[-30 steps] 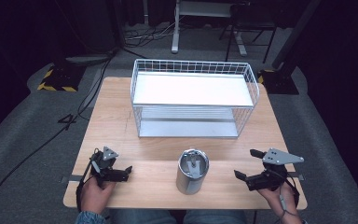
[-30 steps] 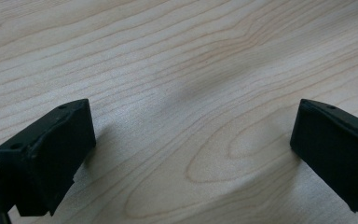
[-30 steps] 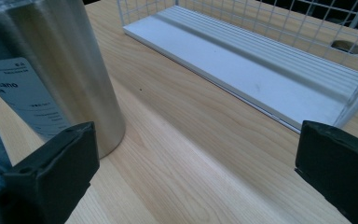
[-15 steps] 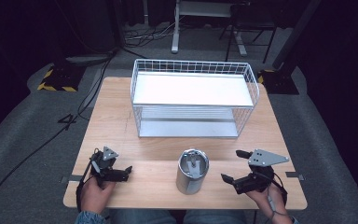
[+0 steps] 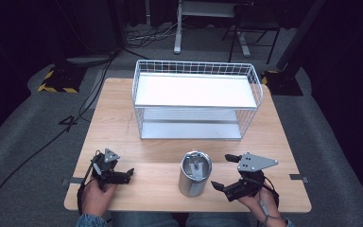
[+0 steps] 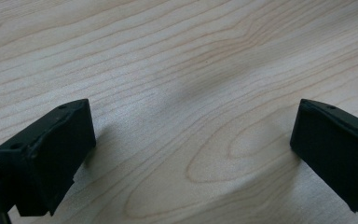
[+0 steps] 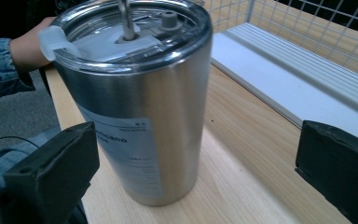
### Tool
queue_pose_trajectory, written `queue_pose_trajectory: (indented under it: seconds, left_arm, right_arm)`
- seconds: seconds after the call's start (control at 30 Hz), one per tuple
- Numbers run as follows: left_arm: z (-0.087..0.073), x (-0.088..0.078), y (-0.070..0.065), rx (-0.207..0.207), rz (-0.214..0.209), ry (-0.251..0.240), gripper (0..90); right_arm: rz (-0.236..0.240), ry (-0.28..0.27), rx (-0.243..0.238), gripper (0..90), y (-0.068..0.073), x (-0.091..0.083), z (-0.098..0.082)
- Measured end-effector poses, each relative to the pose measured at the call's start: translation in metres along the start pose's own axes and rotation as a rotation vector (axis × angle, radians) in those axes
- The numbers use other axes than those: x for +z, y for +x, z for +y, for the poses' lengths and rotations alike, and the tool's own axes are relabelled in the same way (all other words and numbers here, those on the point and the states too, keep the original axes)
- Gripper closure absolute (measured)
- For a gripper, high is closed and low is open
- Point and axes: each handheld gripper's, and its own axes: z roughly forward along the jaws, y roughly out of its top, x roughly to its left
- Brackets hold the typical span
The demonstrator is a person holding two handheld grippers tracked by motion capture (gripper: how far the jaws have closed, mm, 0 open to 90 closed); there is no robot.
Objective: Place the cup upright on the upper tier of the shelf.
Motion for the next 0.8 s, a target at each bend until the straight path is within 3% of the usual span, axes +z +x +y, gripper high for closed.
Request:
queue_pose_trajectory:
  seconds: [0.33,0.8]
  left_arm:
    - [0.000,0.000,0.000,0.000,0.000,0.000,0.3]
    - [0.000,0.000,0.000,0.000,0.000,0.000,0.3]
  right_arm:
    - [0.050,-0.001,-0.034,0.0,0.014,0.015,0.006]
    - [0.055,-0.010,-0.035,0.0,0.024,0.041,0.010]
